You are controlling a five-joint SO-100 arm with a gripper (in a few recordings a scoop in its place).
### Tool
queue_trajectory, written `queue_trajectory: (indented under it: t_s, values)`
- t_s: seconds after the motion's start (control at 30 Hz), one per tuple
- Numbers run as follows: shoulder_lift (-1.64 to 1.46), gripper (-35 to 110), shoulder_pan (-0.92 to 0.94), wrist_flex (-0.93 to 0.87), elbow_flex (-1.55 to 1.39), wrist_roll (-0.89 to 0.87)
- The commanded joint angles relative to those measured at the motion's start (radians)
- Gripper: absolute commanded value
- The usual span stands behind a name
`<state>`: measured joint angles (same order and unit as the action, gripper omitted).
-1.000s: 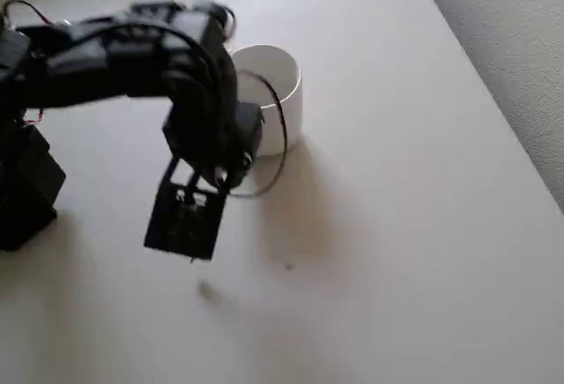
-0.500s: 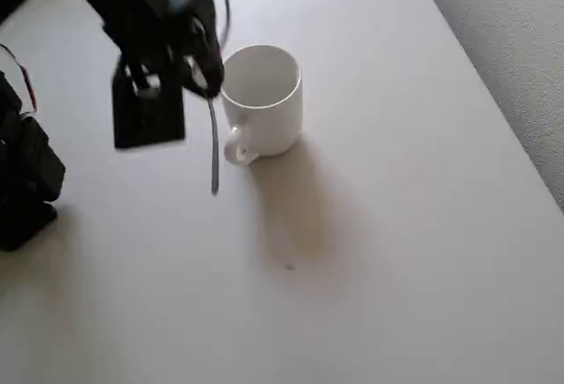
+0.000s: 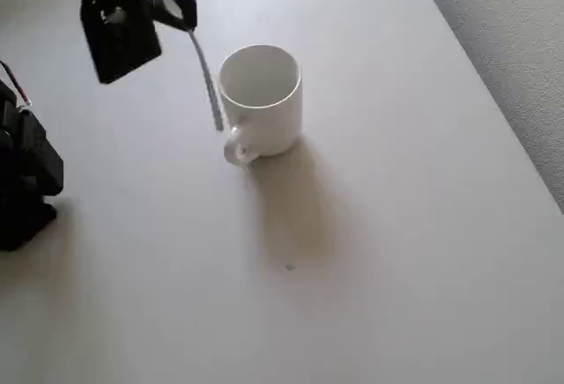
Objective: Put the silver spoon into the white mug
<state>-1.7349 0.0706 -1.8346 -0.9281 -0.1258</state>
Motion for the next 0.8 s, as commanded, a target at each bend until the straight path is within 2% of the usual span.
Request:
queue_trajectory:
  t_s: [0.0,0.77]
  values:
    - [-0.028,-2,0.009,0.041,0.038,0.029]
    - [0.284,-2,-0.012,0.144,0.031,0.012]
